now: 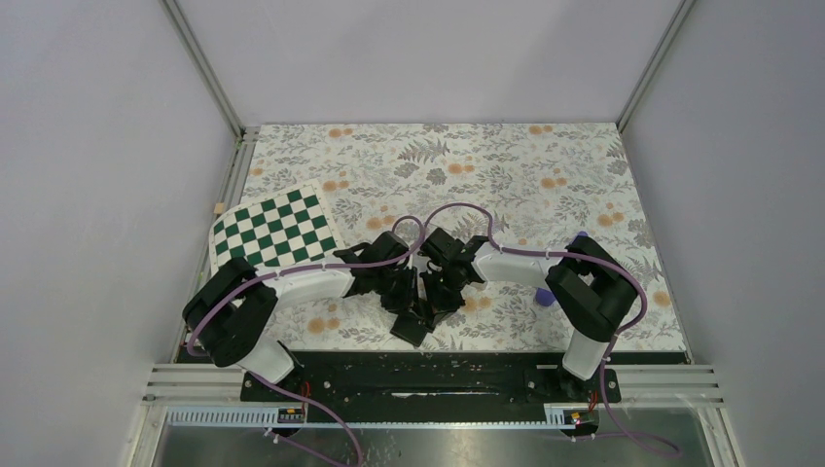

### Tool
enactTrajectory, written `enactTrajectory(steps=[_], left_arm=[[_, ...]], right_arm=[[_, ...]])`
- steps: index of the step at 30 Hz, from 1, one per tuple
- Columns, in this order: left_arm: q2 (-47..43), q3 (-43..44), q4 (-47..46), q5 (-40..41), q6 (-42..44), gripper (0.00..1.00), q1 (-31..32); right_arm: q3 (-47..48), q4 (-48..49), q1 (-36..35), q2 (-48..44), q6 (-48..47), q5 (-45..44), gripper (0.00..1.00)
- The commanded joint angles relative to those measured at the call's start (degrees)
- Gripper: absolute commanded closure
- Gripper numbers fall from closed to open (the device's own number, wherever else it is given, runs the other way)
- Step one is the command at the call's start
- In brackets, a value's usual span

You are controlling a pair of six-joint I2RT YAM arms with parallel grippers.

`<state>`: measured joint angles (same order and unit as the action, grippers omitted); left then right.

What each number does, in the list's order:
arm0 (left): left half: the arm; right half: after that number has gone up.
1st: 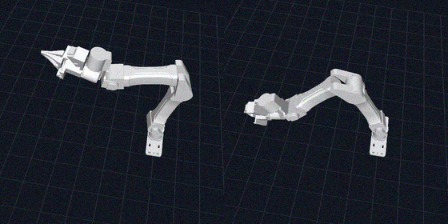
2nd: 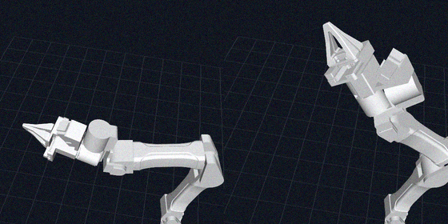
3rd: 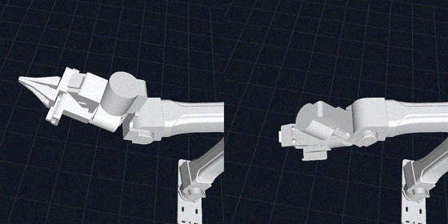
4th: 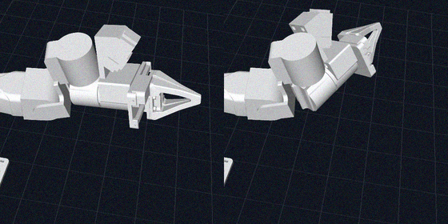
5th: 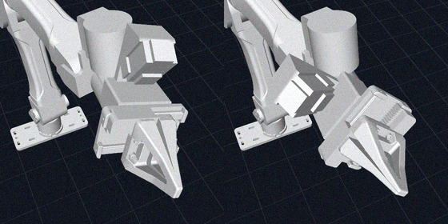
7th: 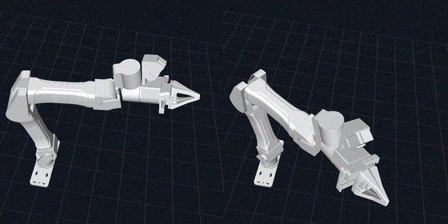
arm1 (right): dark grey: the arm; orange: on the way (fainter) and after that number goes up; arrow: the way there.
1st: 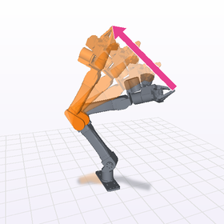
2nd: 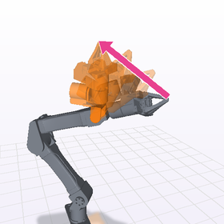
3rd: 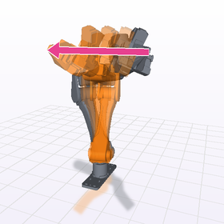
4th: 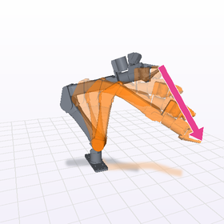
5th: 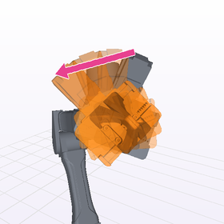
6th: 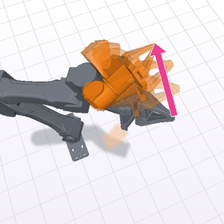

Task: Put the credit cards into the card holder
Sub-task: Close the card holder at the center of the board.

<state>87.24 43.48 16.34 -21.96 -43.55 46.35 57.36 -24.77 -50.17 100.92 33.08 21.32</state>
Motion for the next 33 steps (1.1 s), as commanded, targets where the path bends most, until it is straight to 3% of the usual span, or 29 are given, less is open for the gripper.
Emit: enactTrajectory(steps=[1,7,20,23,33], left_arm=[[-0.1,-0.5,-1.9,-1.5,-0.2,0.81,0.2],[-2.8,-1.4,-0.9,0.0,-1.0,0.80,0.1],[-2.1,-3.5,-5.1,-2.1,-3.2,0.89,0.1],[-1.8,-3.1,-4.4,-1.3,-3.0,0.99,0.1],[-3.6,1.5,3.1,2.4,0.5,1.00,0.1]], right_arm=[[1.4,-0.9,-1.2,0.6,-0.8,-2.1,1.00],[0.6,2.8,-1.2,-0.8,1.5,-0.4,1.00],[1.2,3.3,-1.2,-0.6,2.3,0.2,1.00],[1.1,3.3,-1.2,-0.8,2.1,0.3,1.00],[1.1,3.3,-1.2,-3.2,2.1,-0.5,1.00]])
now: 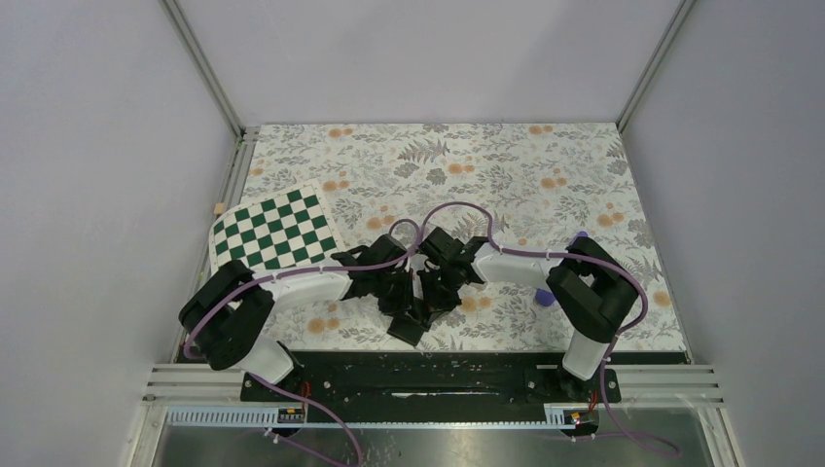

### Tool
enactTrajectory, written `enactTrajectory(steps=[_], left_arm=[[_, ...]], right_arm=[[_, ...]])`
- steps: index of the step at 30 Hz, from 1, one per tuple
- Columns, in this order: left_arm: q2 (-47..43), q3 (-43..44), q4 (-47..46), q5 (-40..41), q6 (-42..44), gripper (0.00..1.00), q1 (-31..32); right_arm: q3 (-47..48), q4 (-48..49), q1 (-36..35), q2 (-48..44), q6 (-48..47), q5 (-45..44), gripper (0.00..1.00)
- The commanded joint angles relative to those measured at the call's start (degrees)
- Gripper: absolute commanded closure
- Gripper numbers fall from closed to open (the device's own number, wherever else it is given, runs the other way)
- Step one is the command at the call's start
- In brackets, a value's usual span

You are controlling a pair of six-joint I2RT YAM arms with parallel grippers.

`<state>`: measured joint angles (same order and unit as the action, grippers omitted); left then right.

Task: Put the credit cards into the card holder
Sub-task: Close the card holder at the center of the board.

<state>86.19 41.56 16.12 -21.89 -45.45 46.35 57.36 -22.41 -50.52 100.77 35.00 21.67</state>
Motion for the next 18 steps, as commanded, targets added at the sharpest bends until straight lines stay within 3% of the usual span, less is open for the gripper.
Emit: enactTrajectory(steps=[1,18], left_arm=[[-2.5,3.7,3.6,2.4,2.7,1.00,0.1],[-1.9,3.0,4.3,3.4,2.6,1.00,0.1]], right_arm=[[1.1,1.0,-0.8,-3.5,0.1,-1.0,1.00],[1.2,2.9,-0.8,-4.0,0.0,0.2,1.00]])
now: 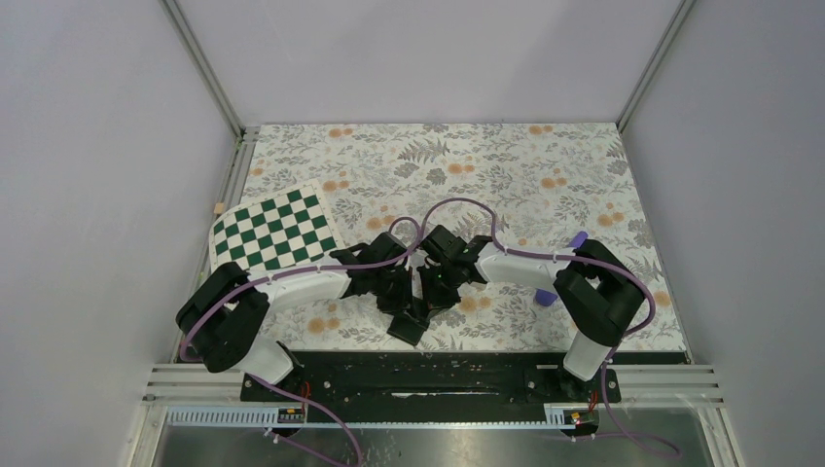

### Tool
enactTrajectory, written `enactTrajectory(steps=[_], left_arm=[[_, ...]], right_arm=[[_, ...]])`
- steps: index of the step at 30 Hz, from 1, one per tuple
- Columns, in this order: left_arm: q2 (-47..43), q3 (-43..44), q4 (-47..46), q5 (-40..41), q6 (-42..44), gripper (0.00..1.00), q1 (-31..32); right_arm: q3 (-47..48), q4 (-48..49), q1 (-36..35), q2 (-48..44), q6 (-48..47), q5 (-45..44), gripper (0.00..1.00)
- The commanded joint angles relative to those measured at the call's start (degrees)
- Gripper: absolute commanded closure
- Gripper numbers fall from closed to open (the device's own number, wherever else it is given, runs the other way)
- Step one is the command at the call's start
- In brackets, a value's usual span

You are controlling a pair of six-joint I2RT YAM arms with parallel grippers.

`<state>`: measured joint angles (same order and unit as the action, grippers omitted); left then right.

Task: Put the credit cards into the card holder
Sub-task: Close the card holder at the center of the board.

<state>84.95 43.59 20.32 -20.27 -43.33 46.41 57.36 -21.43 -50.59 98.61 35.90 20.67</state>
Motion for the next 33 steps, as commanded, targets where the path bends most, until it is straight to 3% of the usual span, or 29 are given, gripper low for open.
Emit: enactTrajectory(steps=[1,23,33], left_arm=[[-0.6,0.9,0.2,2.0,0.4,1.00,0.0],[1.5,-2.5,-5.0,-0.1,-1.9,1.00,0.1],[1.3,-2.5,-3.0,2.3,-2.1,1.00,0.1]], right_arm=[[1.1,2.2,-0.8,-1.6,-0.8,1.4,1.00],[-0.8,5.9,-0.8,-0.7,0.4,3.3,1.00],[-2.4,6.9,-0.8,0.3,0.5,3.5,1.00]])
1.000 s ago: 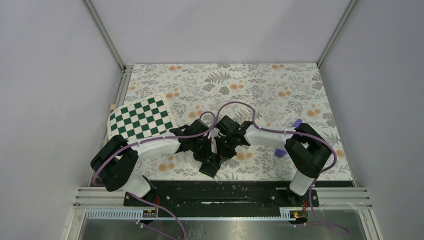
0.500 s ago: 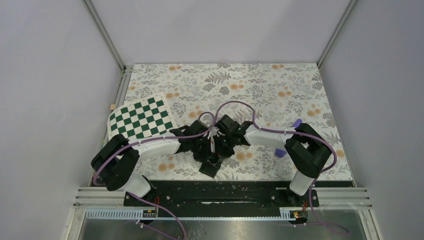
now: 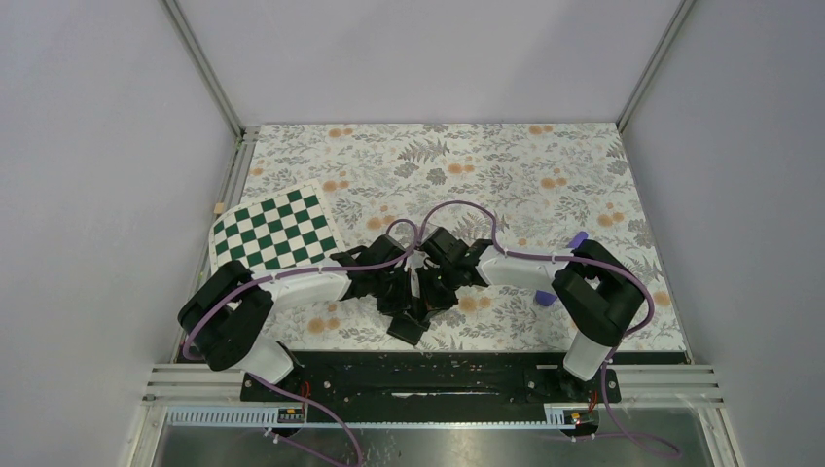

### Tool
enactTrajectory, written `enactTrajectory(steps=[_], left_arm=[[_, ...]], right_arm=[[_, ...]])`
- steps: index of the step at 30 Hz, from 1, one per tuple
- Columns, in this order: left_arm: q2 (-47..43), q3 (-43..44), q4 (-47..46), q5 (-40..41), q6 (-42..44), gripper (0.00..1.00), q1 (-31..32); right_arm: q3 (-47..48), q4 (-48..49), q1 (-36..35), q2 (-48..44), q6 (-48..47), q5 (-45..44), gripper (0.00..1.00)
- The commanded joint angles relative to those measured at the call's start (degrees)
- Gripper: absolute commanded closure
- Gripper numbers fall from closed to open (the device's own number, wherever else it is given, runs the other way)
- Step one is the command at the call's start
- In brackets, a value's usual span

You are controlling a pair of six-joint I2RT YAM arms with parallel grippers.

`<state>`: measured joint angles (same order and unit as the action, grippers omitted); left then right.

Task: Put the credit cards into the card holder
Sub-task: Close the card holder at the center of the board.

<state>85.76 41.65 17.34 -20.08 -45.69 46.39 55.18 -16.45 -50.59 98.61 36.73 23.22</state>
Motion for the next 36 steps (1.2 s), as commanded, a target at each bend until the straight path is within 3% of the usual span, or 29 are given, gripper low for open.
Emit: enactTrajectory(steps=[1,18,36], left_arm=[[0.6,-0.6,0.1,2.3,0.3,1.00,0.1],[0.6,0.6,4.6,5.6,1.2,1.00,0.1],[2.8,-0.6,8.5,12.6,-7.2,1.00,-0.4]], right_arm=[[-0.1,1.9,-0.8,0.4,-0.3,1.0,1.00],[1.9,0.7,-1.9,4.5,-0.2,-1.0,1.00],[3.5,-6.8,-3.9,9.1,0.9,-8.9,1.00]])
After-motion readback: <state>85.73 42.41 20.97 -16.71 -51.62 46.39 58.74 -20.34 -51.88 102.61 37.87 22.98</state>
